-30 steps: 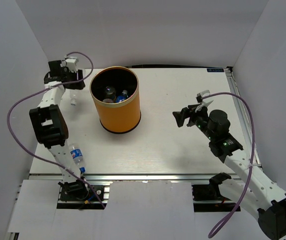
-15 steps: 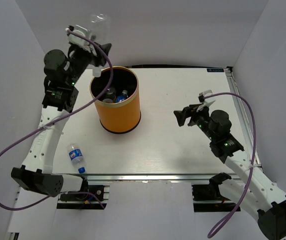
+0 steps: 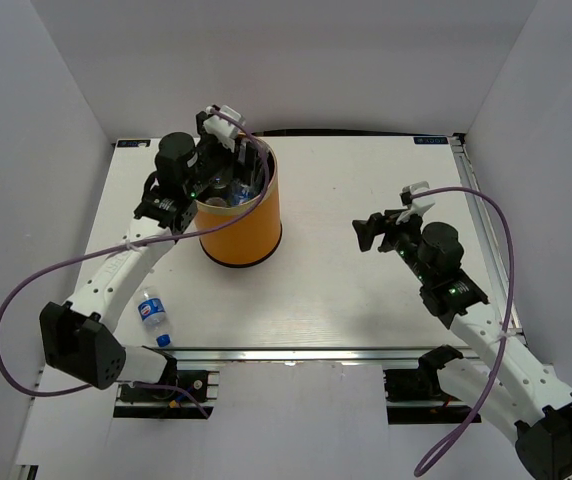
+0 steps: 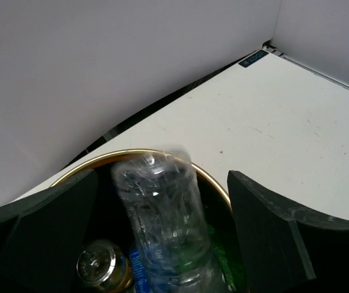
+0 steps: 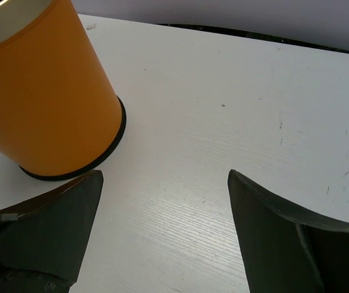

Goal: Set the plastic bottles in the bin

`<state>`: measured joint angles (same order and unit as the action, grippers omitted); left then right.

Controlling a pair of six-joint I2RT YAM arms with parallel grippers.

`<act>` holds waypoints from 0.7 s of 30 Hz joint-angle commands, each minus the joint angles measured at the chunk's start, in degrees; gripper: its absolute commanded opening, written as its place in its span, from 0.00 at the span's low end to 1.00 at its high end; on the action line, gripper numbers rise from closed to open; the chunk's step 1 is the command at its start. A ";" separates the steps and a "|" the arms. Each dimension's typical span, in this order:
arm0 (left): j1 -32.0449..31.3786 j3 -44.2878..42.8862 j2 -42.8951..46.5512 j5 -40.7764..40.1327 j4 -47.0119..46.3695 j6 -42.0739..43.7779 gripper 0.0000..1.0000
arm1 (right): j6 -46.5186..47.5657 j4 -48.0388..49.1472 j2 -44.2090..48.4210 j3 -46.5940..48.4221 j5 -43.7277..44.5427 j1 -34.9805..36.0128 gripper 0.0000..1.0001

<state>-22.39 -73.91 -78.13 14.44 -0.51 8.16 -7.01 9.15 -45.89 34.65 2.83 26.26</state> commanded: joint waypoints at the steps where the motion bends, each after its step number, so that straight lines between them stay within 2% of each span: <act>1: -0.55 1.91 3.94 1.56 -4.23 1.50 0.98 | 0.59 1.84 -0.60 0.15 1.21 -0.42 0.89; 9: -0.55 1.32 6.15 -1.07 -6.08 0.10 0.98 | 0.41 1.67 -1.31 0.24 2.18 -0.68 0.89; 16: 0.85 -6.77 2.90 -17.31 1.64 -2.54 0.98 | 0.15 1.14 -1.04 -0.02 2.00 -1.04 0.89; 18: 3.13 -7.82 2.89 -17.25 3.76 -5.24 0.98 | 0.15 1.14 -1.13 -0.03 2.09 -1.21 0.89; 19: 6.80 -7.92 3.15 -15.86 4.29 -6.22 0.98 | 0.15 1.14 -1.13 -0.03 2.09 -1.21 0.89; 21: 11.03 -7.92 4.03 -9.80 4.29 -11.93 0.98 | 0.06 0.87 -1.57 0.06 2.27 -1.39 0.89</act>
<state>-16.93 -80.16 -75.61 3.09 0.47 3.09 -7.07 9.04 -47.29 34.65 4.34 25.28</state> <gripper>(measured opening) 0.980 0.895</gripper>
